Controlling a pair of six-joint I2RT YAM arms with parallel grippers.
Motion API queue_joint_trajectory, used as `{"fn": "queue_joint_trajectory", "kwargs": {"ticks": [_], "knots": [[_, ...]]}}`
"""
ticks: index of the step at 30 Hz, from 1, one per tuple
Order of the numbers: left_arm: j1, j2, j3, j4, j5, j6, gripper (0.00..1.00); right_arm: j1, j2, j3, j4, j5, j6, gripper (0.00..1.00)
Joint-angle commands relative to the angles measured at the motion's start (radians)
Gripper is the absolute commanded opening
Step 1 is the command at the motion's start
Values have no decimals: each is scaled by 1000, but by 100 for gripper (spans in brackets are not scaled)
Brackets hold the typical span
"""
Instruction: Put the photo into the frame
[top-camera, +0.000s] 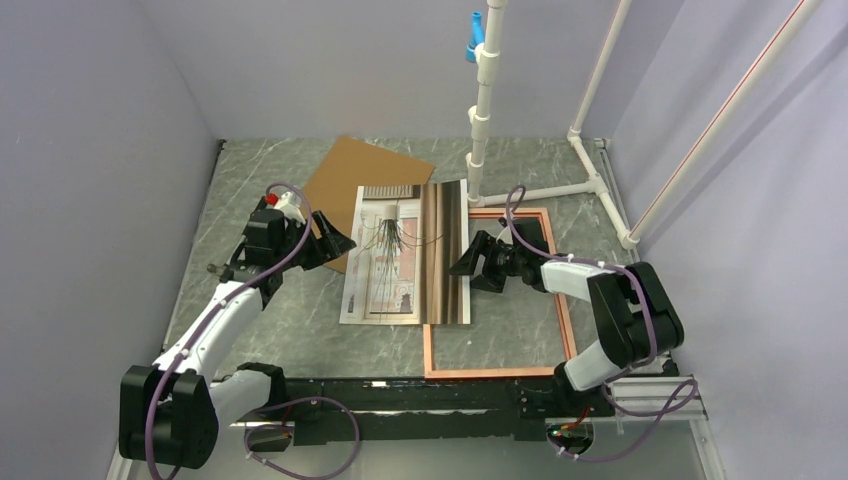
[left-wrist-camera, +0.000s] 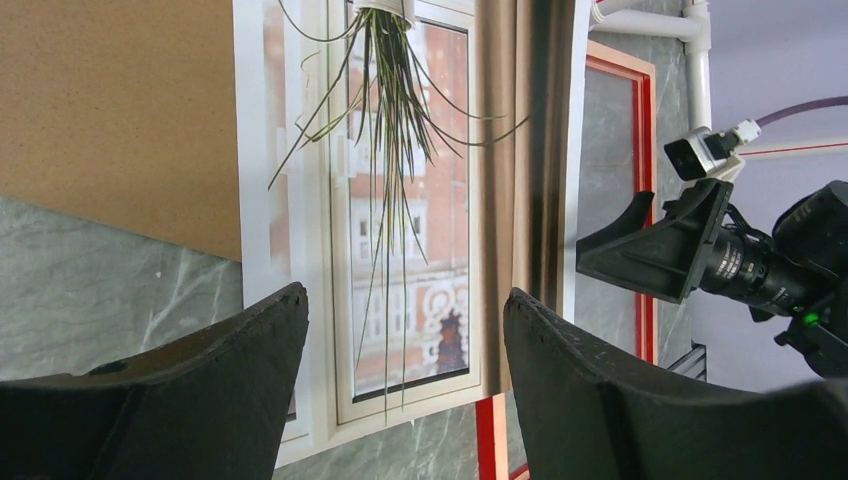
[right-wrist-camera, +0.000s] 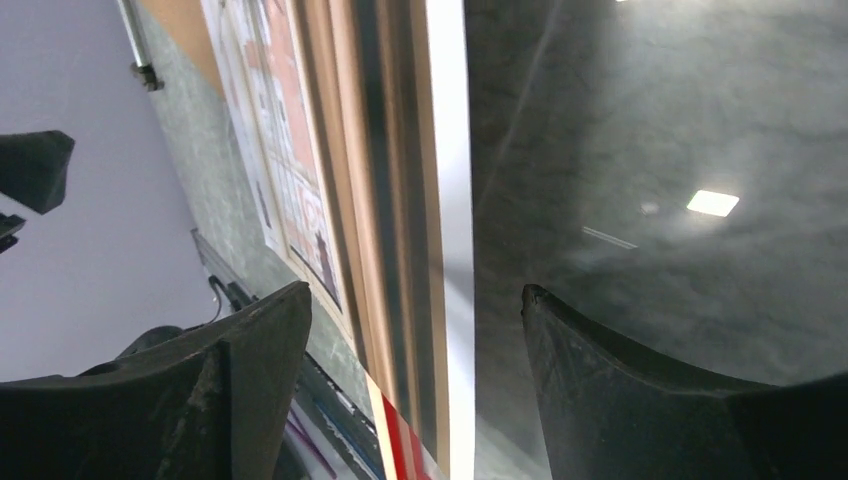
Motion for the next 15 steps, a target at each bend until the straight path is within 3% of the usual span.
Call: {"fn": "queue_joint_trajectory", "kwargs": {"ticks": [1, 4, 8, 10, 15], "knots": [[-4, 3, 24, 32, 19, 2, 75, -4, 59, 48, 197, -103, 42, 76], [-4, -1, 23, 29, 14, 4, 75, -4, 79, 56, 227, -123, 58, 67], [-4, 4, 23, 31, 15, 5, 75, -4, 101, 50, 289, -153, 94, 44], [-4, 9, 34, 7, 2, 23, 75, -4, 110, 52, 299, -171, 109, 39], [-4, 2, 44, -21, -15, 39, 76, -2, 82, 66, 244, -175, 87, 19]]}}
